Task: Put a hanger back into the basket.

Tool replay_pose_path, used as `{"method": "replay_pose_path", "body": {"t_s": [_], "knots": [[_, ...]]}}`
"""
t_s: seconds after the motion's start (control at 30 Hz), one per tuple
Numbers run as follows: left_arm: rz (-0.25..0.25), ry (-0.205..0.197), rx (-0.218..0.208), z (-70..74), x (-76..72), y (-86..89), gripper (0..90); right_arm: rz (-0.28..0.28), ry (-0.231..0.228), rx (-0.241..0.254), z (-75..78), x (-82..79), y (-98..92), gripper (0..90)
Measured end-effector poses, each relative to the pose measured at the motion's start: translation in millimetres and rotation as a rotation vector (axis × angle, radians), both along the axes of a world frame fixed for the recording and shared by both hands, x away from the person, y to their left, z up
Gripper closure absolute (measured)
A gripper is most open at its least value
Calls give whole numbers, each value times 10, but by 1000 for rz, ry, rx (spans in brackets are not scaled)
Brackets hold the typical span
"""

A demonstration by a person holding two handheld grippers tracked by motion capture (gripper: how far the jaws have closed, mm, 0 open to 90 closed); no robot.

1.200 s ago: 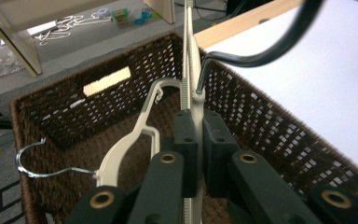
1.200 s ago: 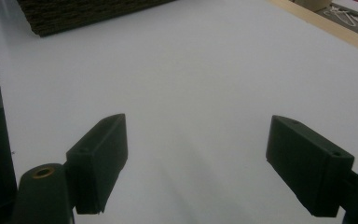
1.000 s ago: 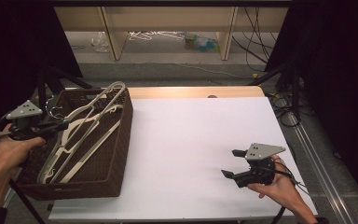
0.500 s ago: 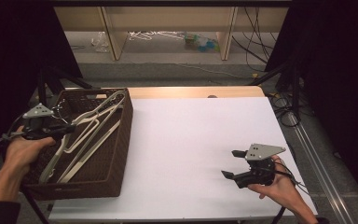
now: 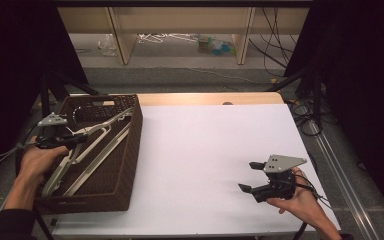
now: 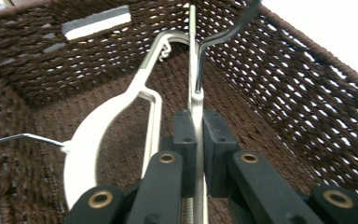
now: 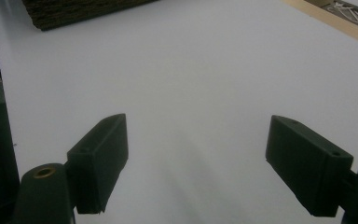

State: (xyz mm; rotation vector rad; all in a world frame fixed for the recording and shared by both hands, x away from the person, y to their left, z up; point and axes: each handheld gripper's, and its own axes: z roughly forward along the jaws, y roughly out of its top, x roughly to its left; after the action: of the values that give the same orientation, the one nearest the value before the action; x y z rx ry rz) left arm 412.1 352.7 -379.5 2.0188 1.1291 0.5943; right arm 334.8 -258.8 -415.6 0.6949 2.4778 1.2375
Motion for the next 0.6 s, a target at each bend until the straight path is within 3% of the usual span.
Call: {"method": "replay_pose_path", "body": {"t_s": [0.07,0.1,0.13,0.17,0.2,0.23,0.37,0.5,0.6], "knots": [[35,11,16,-8,-9,30,835,-4,5,0,-4,-7,1,221],[28,2,22,-19,5,50,828,-3,6,0,-6,-8,2,221],[58,4,39,-33,7,67,823,0,4,-1,-7,-7,3,221],[77,3,27,-47,8,65,814,1,7,-1,-8,-9,4,221],[82,2,48,-55,19,89,808,2,7,0,-10,-9,5,221],[107,-3,31,-73,17,85,803,3,8,-1,-14,-9,3,221],[147,-4,55,-111,29,119,783,-2,4,2,-15,-7,-4,221],[181,3,43,-154,49,160,770,-4,15,2,-17,-17,-8,221],[196,-3,83,-176,57,160,760,-1,10,-1,-17,-13,-18,221]]}}
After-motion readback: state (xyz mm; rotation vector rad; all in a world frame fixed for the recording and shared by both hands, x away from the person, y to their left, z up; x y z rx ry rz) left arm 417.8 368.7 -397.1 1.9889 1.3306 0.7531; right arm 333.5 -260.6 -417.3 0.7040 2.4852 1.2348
